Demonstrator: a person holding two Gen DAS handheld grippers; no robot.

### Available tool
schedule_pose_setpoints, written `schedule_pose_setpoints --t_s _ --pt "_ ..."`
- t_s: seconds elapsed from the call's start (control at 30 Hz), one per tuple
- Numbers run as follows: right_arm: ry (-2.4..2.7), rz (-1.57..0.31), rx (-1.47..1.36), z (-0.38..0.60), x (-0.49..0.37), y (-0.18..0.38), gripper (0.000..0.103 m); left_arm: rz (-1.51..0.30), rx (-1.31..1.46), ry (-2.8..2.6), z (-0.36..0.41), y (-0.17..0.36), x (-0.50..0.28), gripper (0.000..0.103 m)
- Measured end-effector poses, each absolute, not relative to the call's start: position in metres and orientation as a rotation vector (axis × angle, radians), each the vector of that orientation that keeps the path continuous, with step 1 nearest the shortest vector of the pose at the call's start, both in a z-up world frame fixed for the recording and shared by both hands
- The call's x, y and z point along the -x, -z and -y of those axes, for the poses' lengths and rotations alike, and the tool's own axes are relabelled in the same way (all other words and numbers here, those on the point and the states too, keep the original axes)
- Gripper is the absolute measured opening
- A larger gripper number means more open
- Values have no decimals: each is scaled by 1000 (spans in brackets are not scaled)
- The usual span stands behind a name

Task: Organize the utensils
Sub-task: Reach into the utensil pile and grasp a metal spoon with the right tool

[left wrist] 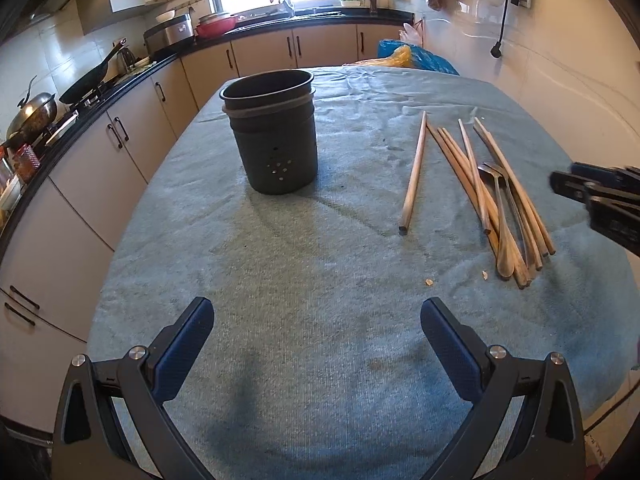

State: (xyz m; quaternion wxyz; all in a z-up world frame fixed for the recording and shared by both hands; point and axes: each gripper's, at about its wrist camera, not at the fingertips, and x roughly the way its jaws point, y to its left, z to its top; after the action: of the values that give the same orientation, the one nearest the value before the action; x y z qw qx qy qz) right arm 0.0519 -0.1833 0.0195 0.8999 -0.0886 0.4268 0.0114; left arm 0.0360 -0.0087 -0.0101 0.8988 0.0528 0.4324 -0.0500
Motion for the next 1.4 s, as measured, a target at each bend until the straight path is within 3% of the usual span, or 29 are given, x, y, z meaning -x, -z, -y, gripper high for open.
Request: schedule_pose_setpoints --t_s 0.17,0.57,1.07,1.4 --pt "-25 -939 249 173 -80 3 30 -905 -132 104 9 12 -36 103" --pt "63 -1047 350 177 -115 41 29 -924 -134 109 5 14 -49 103" --pt "46 -1087 34 263 -96 27 11 -911 -202 211 54 -1 -73 103" --pt "-133 -977 -185 299 -103 6 10 -1001 -121 436 93 -5 -113 103"
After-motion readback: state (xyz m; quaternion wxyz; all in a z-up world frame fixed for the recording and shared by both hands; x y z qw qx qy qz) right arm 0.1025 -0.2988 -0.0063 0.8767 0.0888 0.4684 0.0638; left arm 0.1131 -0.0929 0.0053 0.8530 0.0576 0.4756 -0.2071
